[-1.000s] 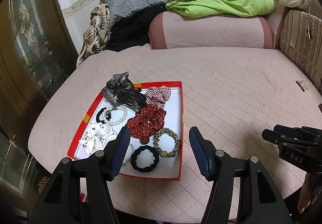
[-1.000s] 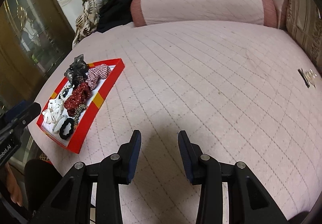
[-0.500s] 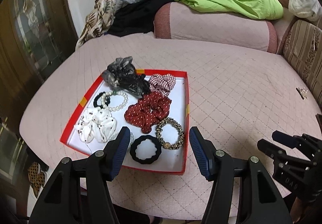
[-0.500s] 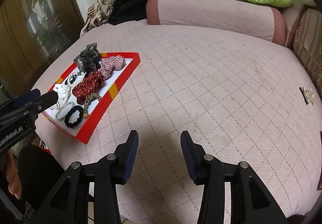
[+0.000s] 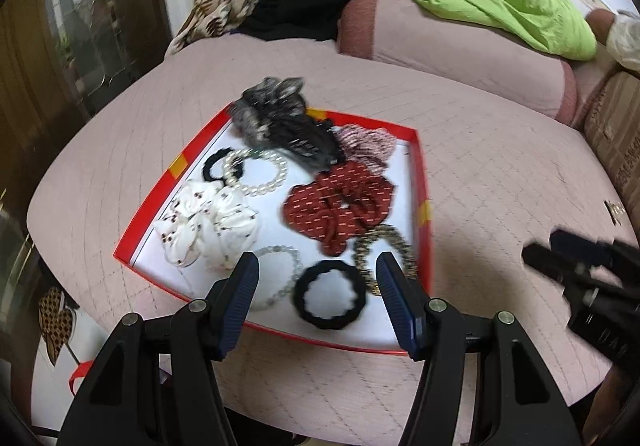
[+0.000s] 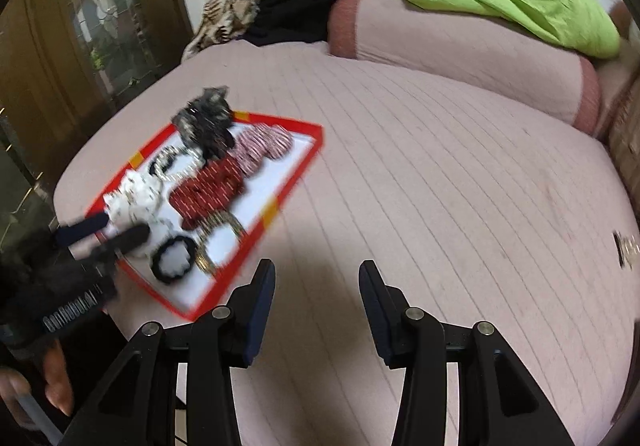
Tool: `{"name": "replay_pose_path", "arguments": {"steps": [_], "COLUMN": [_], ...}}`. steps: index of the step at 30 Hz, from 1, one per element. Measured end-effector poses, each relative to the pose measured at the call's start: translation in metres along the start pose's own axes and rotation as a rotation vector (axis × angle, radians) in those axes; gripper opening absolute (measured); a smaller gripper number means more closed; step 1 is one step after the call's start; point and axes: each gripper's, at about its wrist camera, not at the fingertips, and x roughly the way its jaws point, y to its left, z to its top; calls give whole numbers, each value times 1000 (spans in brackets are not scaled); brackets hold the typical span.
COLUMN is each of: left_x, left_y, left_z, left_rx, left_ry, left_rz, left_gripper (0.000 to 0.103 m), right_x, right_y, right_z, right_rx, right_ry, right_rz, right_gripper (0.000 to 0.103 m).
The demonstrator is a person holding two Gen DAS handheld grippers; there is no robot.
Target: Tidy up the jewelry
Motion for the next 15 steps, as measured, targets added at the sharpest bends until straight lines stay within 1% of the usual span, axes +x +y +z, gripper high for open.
{"name": "replay_pose_path", "arguments": {"steps": [5, 8, 11, 13, 15], "left_x": [18, 27, 36, 39, 41], "left_y": [34, 60, 88, 101, 112], "left_z": [1, 0, -1, -2, -2], "left_rx": [-88, -152, -222, -261, -292], "left_ry": [27, 31, 31, 30, 18], "left_rz": [22, 54, 86, 86, 70], "left_gripper": [60, 60, 60, 60, 60], "right_x": [19, 37, 63, 83, 105], "right_y": [34, 58, 80, 92, 102], "right_z": [45, 75, 98, 111, 121], "right_rx": [-63, -107, -135, -149, -151], "right_ry": [-46, -61, -42, -21, 8], "right_rz": [56, 96, 113, 111, 120], "right_gripper": [48, 48, 48, 48, 48]}}
